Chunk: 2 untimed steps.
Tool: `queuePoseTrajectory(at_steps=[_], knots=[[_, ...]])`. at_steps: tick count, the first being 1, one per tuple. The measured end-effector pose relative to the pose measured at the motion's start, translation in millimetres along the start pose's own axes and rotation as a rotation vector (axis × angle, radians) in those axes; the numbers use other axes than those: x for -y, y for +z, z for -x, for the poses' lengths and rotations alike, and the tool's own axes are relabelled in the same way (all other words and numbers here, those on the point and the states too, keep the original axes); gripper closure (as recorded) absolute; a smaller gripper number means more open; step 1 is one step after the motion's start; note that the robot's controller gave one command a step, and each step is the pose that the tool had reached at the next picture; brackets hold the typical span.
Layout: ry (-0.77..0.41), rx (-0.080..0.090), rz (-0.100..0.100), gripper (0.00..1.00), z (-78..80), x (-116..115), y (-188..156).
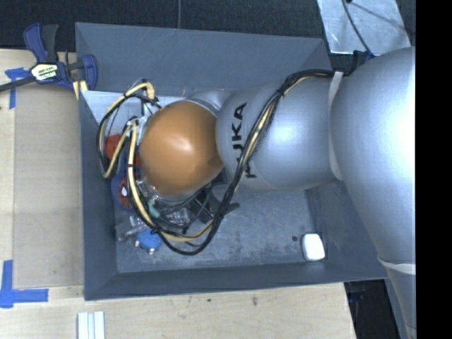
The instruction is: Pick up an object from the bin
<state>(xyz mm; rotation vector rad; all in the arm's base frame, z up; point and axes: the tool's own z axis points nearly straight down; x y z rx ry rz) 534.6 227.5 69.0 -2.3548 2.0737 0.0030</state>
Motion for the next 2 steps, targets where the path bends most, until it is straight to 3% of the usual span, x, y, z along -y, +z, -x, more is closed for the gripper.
queuePoseTrajectory(at_steps=[1, 2], knots=[[0.004, 0.002, 0.000, 0.00, 0.2, 0.2, 0.0], [0.004, 0.001, 0.002, 1.00, 0.1, 0.1, 0.0]])
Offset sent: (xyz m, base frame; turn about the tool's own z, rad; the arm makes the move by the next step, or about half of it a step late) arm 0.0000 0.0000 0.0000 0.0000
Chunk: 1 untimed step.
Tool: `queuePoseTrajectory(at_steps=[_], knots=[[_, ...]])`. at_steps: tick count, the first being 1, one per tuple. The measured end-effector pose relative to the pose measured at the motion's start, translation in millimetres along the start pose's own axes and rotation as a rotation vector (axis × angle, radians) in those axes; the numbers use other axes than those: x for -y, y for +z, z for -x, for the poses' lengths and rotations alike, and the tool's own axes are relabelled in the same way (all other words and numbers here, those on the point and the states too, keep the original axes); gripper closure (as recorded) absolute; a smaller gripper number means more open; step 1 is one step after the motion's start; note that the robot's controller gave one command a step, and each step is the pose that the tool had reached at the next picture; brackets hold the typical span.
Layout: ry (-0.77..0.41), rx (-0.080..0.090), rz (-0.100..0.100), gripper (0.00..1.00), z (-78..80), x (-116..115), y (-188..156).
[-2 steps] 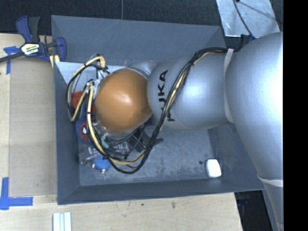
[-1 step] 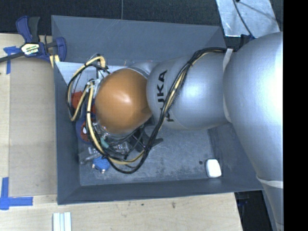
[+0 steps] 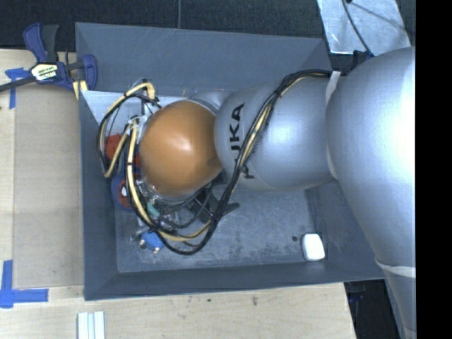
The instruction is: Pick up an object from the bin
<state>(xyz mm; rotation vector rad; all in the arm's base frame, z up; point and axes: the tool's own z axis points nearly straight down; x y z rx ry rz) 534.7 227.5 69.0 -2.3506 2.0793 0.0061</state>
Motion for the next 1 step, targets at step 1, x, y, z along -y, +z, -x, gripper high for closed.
queuePoseTrajectory(at_steps=[1], knots=[[0.005, -0.001, -0.003, 1.00, 0.2, 1.0, -12.4]])
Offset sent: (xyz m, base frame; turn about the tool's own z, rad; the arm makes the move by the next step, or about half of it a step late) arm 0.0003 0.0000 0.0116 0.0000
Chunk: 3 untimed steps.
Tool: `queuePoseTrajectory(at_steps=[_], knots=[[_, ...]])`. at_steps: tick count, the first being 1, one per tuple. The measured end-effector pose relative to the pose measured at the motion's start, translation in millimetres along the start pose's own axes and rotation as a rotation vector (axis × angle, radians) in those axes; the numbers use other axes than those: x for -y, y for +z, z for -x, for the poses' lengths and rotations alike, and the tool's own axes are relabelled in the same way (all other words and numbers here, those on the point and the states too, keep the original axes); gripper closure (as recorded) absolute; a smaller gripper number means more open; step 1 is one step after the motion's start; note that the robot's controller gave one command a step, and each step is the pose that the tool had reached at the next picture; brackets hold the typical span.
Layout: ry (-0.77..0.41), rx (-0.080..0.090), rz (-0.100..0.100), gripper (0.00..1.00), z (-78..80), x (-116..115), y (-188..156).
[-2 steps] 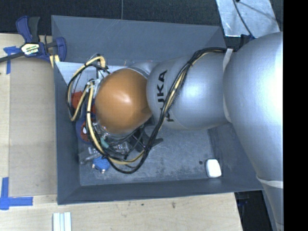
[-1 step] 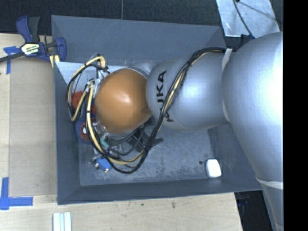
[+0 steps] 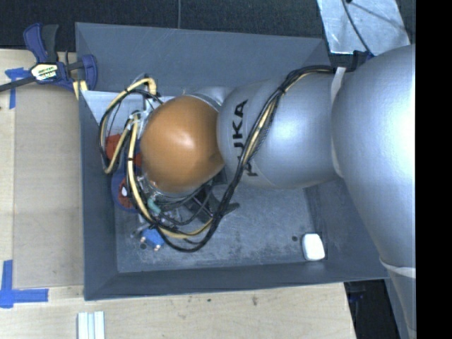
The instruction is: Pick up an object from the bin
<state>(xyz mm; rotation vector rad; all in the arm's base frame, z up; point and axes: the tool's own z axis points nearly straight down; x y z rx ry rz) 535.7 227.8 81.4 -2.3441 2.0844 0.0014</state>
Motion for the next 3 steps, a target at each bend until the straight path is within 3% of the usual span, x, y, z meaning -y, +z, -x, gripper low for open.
queuePoseTrajectory(at_steps=[1, 2, 3], knots=[[0.005, 0.001, -0.001, 1.00, 0.3, 1, -7], [0.009, 0.000, -0.007, 1.00, 1.2, 3, -93], [0.012, 0.000, -0.002, 1.00, 1.7, 4, -114]])
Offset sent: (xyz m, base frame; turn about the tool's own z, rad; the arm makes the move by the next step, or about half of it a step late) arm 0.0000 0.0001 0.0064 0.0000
